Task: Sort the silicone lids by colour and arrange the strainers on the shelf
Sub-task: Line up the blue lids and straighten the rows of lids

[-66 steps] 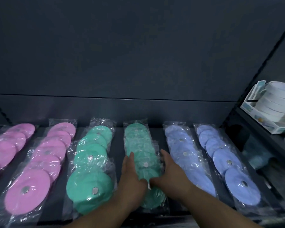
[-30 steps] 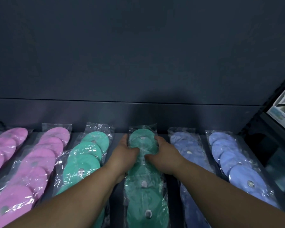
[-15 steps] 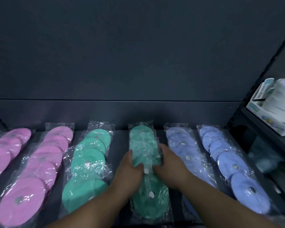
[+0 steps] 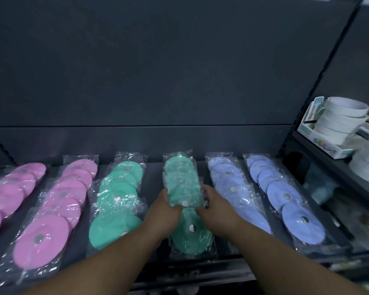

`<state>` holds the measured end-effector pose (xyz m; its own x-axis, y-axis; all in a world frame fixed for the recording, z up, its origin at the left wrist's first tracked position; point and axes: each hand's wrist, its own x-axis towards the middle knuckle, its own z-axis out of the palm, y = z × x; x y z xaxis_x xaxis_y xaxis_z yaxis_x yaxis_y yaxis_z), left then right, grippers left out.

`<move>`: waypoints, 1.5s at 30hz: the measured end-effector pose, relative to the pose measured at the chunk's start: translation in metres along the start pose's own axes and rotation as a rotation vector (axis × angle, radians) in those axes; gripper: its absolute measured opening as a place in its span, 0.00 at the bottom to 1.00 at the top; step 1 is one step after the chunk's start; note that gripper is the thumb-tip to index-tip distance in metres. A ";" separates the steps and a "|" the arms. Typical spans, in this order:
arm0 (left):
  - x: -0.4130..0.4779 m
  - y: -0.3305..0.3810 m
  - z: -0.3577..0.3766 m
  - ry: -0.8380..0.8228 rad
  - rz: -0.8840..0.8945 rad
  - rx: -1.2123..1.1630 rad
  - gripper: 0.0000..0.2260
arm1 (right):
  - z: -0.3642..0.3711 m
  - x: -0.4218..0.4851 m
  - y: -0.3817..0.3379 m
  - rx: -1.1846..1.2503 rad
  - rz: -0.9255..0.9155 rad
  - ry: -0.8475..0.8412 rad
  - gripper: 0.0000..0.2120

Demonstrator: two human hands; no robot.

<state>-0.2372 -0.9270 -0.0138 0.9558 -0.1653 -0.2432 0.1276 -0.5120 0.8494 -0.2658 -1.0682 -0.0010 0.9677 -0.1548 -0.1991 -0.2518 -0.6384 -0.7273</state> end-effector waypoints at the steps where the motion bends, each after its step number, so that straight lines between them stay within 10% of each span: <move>1: -0.003 0.001 0.000 0.014 0.021 -0.015 0.14 | -0.002 -0.002 0.002 -0.002 -0.004 -0.003 0.26; 13: -0.061 -0.009 0.038 0.111 0.071 0.128 0.11 | -0.012 -0.047 0.028 -0.367 -0.285 -0.132 0.10; 28: -0.078 -0.043 -0.058 0.419 0.073 0.339 0.28 | 0.027 -0.051 -0.014 -0.251 -0.395 -0.087 0.26; 38: -0.066 -0.078 -0.125 0.138 0.121 0.169 0.17 | 0.102 -0.034 -0.079 -0.183 -0.217 -0.120 0.23; 45: -0.040 -0.098 -0.145 0.061 -0.042 -0.196 0.20 | 0.119 -0.023 -0.090 -0.063 0.018 -0.047 0.39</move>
<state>-0.2498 -0.7480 -0.0198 0.9621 -0.0930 -0.2564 0.2108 -0.3429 0.9154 -0.2672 -0.9173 -0.0088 0.9608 -0.1327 -0.2434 -0.2667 -0.6824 -0.6806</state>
